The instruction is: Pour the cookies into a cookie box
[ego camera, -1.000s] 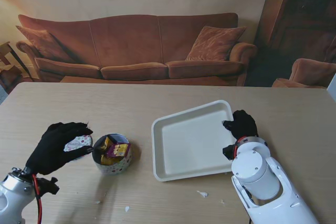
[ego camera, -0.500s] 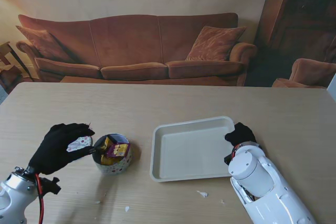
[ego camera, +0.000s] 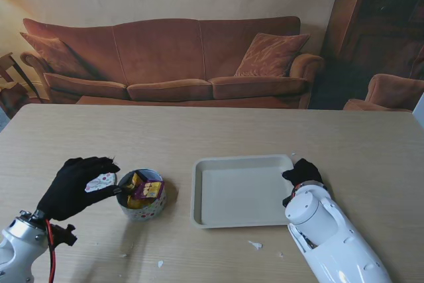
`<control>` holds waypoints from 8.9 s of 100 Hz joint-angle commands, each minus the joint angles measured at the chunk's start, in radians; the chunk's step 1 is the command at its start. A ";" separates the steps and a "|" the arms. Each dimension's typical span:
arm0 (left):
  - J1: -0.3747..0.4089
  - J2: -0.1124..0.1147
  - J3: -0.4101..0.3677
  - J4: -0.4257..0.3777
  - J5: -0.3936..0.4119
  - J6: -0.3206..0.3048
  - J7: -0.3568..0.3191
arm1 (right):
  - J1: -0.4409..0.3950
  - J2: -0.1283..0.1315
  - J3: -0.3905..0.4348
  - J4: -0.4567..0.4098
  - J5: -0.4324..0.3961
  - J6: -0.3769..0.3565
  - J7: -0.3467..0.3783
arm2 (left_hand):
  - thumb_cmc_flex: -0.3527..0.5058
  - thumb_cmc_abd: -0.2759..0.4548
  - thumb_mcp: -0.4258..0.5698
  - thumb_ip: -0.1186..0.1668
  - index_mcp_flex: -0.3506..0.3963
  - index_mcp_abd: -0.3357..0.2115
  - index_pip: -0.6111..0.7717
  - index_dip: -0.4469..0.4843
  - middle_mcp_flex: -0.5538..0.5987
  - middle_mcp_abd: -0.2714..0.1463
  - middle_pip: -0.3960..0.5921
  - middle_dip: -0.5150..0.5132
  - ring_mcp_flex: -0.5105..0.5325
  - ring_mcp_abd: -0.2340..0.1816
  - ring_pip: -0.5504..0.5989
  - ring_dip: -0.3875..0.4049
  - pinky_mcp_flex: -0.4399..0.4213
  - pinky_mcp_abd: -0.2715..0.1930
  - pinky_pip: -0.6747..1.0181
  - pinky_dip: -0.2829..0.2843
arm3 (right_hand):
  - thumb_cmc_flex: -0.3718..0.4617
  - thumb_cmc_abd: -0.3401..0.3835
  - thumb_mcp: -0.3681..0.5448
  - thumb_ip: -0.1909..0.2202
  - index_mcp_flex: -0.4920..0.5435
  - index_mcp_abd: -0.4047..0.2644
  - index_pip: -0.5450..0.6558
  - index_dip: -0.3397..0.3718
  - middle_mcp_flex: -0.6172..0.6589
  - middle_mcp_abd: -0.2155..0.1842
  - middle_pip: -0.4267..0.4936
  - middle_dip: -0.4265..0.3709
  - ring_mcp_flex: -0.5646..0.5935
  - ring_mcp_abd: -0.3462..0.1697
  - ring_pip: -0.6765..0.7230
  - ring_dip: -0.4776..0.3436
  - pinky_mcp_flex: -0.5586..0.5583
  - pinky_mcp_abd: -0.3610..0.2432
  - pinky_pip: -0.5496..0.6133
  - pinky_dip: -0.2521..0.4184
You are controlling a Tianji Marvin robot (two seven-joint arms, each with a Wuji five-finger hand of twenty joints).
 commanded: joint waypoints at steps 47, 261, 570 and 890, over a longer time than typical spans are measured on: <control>0.002 -0.002 -0.002 0.000 0.000 0.006 -0.012 | 0.005 0.030 -0.031 -0.001 -0.177 0.010 0.058 | 0.026 0.040 -0.033 -0.011 -0.003 0.001 0.000 0.007 0.001 0.006 -0.005 0.003 0.026 0.009 0.008 0.006 -0.003 0.023 0.010 0.005 | -0.317 0.049 -0.104 0.101 -0.038 -0.047 -0.259 0.199 -0.039 0.008 -0.199 -0.066 0.002 0.041 -0.339 -0.303 -0.021 -0.204 0.003 -0.228; -0.559 0.136 0.163 0.525 0.202 0.173 -0.512 | -0.368 0.057 -0.157 -0.415 -0.580 -0.630 -0.416 | -0.068 -0.149 0.000 0.016 -0.549 -0.059 -0.200 -0.095 -0.593 -0.092 -0.124 -0.045 -0.515 -0.204 -0.200 -0.110 -0.171 -0.167 -0.455 0.058 | -0.347 0.230 -0.199 0.137 -0.103 -0.278 -0.464 0.411 -0.472 -0.129 -0.355 -0.086 -0.623 -0.064 -1.020 -0.445 -0.899 -0.065 -0.897 -0.306; -0.477 0.147 0.086 0.444 0.152 0.121 -0.601 | -0.377 0.035 -0.157 -0.404 -0.527 -0.677 -0.488 | 0.222 -0.274 0.281 -0.055 -0.011 -0.081 0.654 0.018 -0.086 -0.184 0.292 0.371 0.101 -0.106 0.441 0.534 0.283 -0.164 0.719 0.648 | -0.345 0.260 -0.185 0.143 -0.046 -0.298 -0.433 0.421 -0.429 -0.139 -0.329 -0.072 -0.562 -0.072 -0.960 -0.418 -0.870 -0.051 -0.843 -0.301; -0.574 0.083 0.352 0.524 0.054 0.195 -0.306 | -0.375 0.048 -0.161 -0.404 -0.473 -0.733 -0.344 | 0.023 -0.188 0.198 -0.042 -0.066 -0.081 0.407 0.087 -0.013 -0.157 0.197 0.081 -0.008 -0.130 0.132 0.194 -0.113 -0.093 0.068 0.159 | -0.328 0.260 -0.190 0.147 -0.137 -0.272 -0.451 0.405 -0.541 -0.135 -0.321 -0.070 -0.591 -0.071 -0.980 -0.426 -0.843 -0.046 -0.846 -0.278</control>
